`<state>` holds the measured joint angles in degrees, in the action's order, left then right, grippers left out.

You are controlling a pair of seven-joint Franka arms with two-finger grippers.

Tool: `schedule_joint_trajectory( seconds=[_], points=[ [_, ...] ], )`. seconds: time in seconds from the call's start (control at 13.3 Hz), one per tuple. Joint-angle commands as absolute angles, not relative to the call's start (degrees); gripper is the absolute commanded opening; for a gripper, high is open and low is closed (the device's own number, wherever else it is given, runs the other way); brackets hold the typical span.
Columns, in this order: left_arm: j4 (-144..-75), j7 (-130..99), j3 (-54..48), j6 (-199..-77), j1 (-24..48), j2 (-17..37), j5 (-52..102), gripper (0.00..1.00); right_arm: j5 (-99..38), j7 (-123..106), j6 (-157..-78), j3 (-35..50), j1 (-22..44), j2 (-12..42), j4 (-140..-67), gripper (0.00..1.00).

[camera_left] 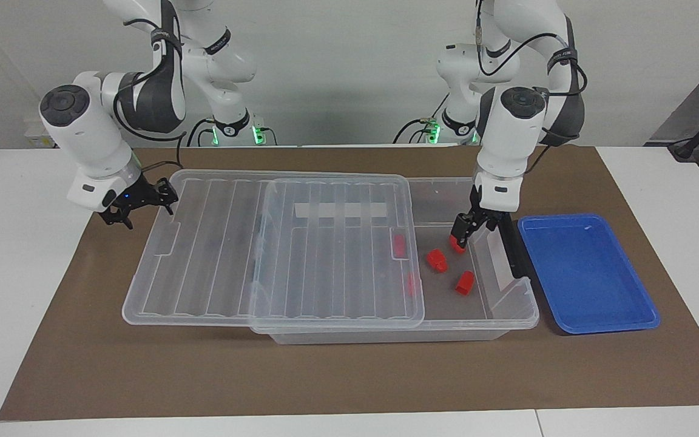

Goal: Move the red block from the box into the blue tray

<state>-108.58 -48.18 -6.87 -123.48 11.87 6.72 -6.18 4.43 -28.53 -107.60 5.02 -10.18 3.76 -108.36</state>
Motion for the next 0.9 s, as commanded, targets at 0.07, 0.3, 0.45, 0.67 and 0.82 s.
schedule_joint_trajectory(
  seconds=[0.07,0.3,0.45,0.67,0.82],
  points=[
    [-111.4,-50.2,-6.1,-128.3,13.3,6.7,-8.2,1.0,5.4,-29.8,-106.1,5.4,-11.3,2.5,-108.7,0.94],
    [-111.9,-50.4,-6.0,-133.1,15.1,10.7,-8.2,1.0,5.1,-26.3,-103.9,5.5,-11.3,-0.5,-109.0,0.94],
    [-111.8,-50.8,-6.0,-133.9,15.3,12.4,-9.5,1.0,5.0,-20.6,-101.3,5.6,-10.3,-2.6,-109.3,0.94],
    [-111.6,-54.5,-6.0,-136.7,15.3,16.9,-13.9,1.0,4.1,-9.7,-100.9,5.7,-6.8,-4.2,-110.1,0.94],
    [-112.2,-54.7,-6.0,-138.7,14.4,17.9,-15.8,1.0,3.8,-1.7,-101.1,5.7,-2.8,-4.3,-110.1,0.94]
  ],
)
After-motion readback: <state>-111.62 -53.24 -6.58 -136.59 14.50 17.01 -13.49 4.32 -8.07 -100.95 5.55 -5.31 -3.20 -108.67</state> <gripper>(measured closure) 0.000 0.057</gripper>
